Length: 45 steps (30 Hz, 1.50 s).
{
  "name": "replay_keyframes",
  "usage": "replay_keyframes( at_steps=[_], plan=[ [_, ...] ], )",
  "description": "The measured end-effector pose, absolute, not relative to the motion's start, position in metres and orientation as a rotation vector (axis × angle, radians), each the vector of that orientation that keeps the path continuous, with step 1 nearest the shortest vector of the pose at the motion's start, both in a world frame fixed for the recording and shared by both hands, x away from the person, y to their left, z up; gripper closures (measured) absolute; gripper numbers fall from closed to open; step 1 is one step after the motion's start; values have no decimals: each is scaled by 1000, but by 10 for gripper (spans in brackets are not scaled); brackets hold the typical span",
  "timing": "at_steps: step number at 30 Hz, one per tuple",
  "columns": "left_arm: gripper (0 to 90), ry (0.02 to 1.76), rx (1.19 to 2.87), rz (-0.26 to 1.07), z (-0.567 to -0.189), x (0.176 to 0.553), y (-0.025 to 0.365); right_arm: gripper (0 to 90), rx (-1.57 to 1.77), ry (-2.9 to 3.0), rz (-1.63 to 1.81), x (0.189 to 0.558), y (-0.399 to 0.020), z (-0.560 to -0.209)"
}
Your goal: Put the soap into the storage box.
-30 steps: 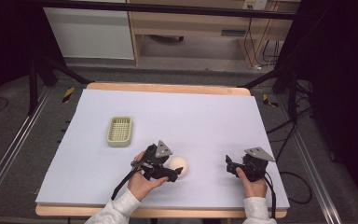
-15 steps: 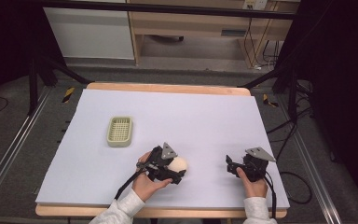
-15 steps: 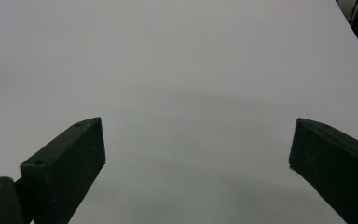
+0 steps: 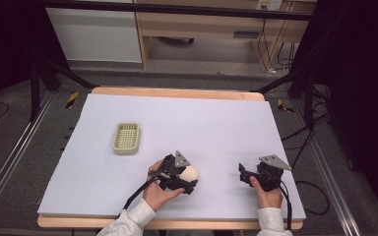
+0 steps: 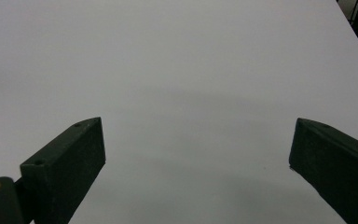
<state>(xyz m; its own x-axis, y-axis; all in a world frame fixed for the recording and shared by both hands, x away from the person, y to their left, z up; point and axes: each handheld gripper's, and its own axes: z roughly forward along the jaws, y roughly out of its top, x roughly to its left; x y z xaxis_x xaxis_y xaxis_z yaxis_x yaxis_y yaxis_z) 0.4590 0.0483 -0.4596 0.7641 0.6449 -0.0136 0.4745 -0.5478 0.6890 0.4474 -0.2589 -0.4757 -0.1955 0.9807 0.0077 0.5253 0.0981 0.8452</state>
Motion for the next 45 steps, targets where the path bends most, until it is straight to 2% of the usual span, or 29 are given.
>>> replay_keyframes(
  at_steps=[6, 17, 45],
  plan=[
    [153, 840, 2263, 299, -464, 461, 46, 39, 1475, 1793, 994, 447, -259, -476],
    [226, 848, 2273, 292, -469, 462, 43, 40, 1475, 1798, 988, 448, -259, -476],
    [235, 854, 2287, 314, -469, 461, 43, 40, 1470, 1802, 980, 448, -260, -477]
  ],
)
